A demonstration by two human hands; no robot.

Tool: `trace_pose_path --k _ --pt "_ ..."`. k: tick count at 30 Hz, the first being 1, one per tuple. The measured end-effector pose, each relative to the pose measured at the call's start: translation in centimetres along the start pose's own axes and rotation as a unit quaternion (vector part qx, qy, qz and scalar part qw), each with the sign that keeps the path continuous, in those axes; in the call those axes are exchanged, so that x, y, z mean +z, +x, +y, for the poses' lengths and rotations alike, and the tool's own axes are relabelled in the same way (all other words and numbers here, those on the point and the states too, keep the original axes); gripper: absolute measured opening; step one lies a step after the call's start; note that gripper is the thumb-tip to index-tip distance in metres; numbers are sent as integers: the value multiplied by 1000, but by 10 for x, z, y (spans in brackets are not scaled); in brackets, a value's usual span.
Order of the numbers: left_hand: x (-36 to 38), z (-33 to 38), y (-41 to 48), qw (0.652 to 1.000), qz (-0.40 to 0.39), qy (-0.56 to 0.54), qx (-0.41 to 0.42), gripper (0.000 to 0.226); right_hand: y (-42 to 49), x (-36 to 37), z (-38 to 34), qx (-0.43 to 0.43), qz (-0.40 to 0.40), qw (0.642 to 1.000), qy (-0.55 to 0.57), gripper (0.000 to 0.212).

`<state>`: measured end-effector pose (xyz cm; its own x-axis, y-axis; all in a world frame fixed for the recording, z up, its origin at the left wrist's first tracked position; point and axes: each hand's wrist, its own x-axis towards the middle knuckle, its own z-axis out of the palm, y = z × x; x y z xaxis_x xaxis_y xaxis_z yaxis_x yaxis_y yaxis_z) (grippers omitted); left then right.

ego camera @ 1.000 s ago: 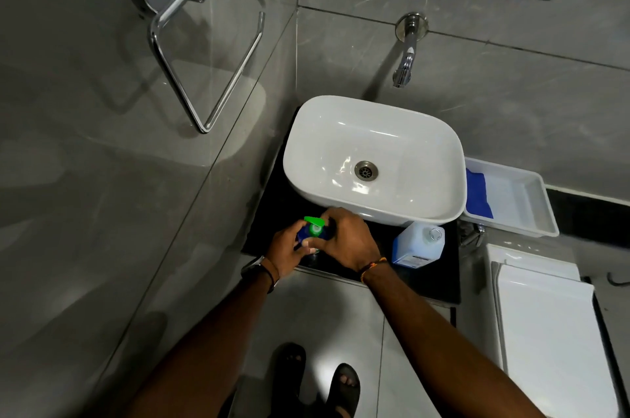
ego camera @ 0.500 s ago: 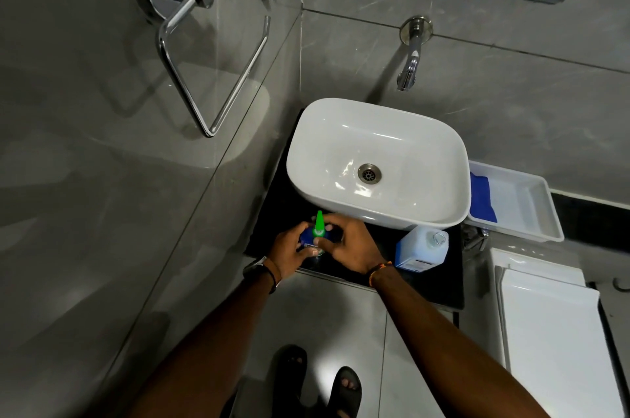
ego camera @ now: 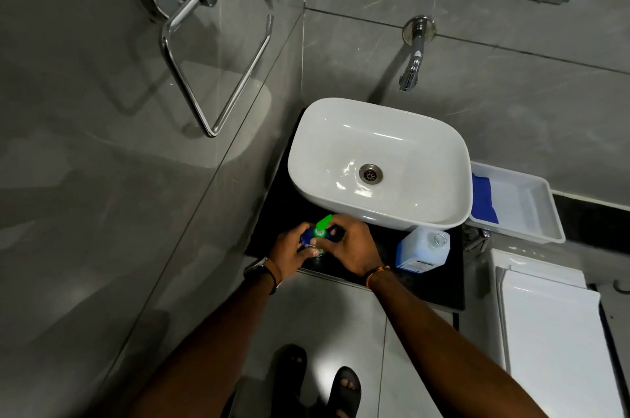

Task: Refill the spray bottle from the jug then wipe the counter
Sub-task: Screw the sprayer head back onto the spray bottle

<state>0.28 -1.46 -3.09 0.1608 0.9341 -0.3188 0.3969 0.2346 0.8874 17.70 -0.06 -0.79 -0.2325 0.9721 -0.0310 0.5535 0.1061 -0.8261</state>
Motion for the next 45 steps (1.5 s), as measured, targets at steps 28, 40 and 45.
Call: trace_pose_path --k 28,40,45 --pt "-1 5 1 1000 -6 -13 -11 60 6 -5 2 27 -32 996 80 69" --pt "0 4 1 1000 1 0 -11 55 3 -1 1 12 -13 999 39 40" --pt "0 5 1 1000 -2 2 -3 55 4 -2 3 -11 -33 999 32 42"
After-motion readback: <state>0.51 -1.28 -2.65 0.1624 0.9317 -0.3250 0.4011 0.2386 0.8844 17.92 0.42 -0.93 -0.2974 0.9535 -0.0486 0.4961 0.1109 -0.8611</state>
